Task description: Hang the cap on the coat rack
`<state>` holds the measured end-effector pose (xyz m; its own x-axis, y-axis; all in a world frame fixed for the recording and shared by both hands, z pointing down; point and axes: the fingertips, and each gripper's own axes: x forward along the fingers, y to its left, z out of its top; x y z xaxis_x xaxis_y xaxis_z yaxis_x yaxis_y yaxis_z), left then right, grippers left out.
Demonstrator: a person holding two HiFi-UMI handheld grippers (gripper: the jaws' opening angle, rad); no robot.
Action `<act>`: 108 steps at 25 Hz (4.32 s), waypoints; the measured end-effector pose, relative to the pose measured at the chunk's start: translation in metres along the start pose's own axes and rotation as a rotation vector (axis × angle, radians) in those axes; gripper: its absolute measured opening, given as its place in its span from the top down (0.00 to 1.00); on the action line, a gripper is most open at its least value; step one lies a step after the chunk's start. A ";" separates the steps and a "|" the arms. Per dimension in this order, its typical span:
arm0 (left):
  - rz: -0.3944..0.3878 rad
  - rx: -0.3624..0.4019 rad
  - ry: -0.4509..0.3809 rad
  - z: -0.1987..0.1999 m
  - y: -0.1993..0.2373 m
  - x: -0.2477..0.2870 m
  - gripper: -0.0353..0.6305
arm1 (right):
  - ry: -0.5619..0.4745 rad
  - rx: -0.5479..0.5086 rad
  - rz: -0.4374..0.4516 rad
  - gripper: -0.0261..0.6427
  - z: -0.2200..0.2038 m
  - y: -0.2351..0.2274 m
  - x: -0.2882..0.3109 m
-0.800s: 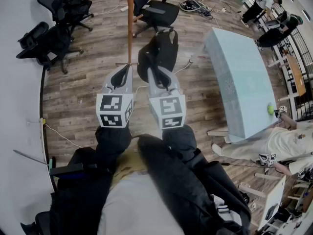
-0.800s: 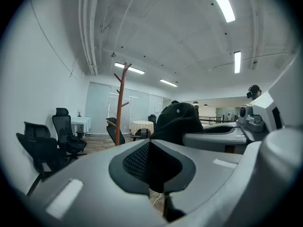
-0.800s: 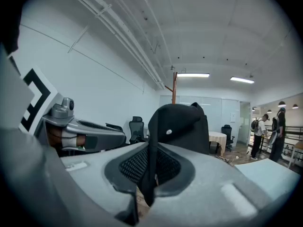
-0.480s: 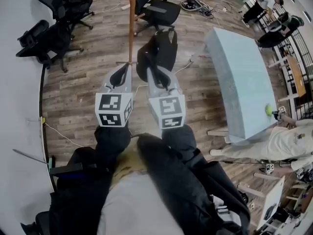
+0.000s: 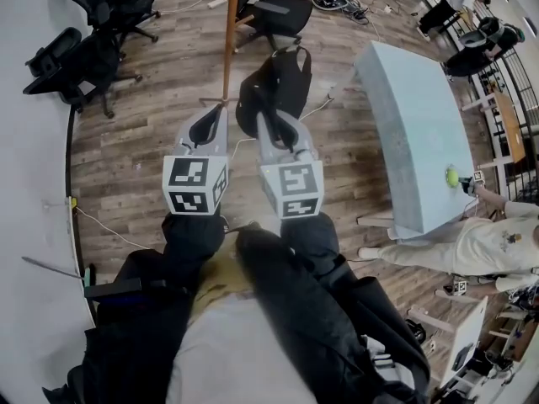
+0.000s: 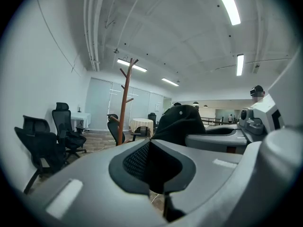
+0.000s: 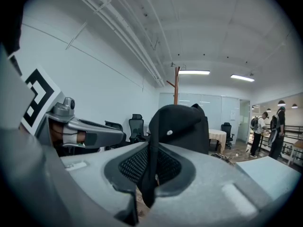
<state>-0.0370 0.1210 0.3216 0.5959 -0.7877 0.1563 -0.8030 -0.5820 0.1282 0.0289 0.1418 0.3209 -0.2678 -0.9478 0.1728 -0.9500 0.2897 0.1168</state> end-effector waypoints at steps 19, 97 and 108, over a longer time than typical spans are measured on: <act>-0.015 -0.071 0.067 -0.027 0.068 0.012 0.96 | 0.087 0.021 -0.053 0.91 -0.024 0.018 0.049; 0.079 -0.174 0.314 -0.077 0.226 0.311 0.96 | 0.228 0.054 0.478 0.91 -0.144 -0.046 0.336; 0.141 -0.196 0.405 -0.121 0.226 0.315 0.96 | 0.334 0.068 0.587 0.91 -0.208 -0.048 0.334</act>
<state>-0.0294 -0.2344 0.5179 0.4686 -0.6911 0.5503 -0.8824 -0.3955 0.2547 0.0179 -0.1614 0.5762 -0.6884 -0.5407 0.4834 -0.6732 0.7244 -0.1484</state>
